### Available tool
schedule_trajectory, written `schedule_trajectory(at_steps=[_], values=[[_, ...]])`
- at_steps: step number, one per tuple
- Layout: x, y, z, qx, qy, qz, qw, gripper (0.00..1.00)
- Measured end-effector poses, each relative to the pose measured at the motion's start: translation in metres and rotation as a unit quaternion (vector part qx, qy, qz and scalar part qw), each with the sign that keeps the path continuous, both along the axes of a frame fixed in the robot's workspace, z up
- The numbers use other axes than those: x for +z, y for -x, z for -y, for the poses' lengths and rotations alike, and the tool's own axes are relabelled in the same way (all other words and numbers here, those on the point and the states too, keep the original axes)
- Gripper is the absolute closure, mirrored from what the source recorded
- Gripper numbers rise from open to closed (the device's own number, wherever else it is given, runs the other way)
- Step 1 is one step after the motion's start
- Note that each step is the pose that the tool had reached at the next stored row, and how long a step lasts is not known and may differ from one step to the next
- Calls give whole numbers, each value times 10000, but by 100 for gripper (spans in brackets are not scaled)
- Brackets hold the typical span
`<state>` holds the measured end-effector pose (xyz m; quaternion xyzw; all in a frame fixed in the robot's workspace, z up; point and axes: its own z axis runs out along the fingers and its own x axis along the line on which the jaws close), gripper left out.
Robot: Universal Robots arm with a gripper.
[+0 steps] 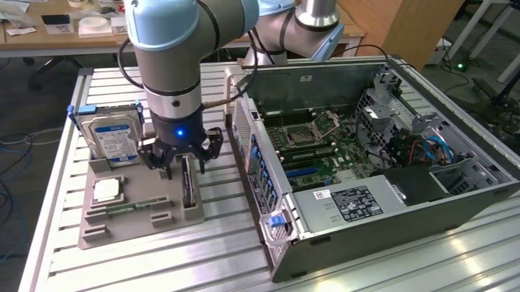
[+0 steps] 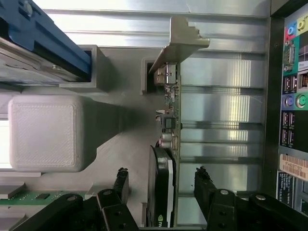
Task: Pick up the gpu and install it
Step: 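Pick up the gpu and move the gpu toward the slot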
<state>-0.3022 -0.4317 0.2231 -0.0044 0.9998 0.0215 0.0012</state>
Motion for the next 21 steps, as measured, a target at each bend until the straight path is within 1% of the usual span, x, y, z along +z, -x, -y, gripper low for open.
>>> schedule_trajectory(at_steps=[7,15,17,19,20,21], values=[[-126,0,0,-1,0,-1,10000,34],[-128,0,0,-1,2,-1,10000,34],[-128,0,0,-1,2,-1,10000,35],[-128,0,0,-1,2,-1,10000,48],[-128,0,0,0,2,-1,10000,48],[-128,0,0,0,2,-1,10000,53]])
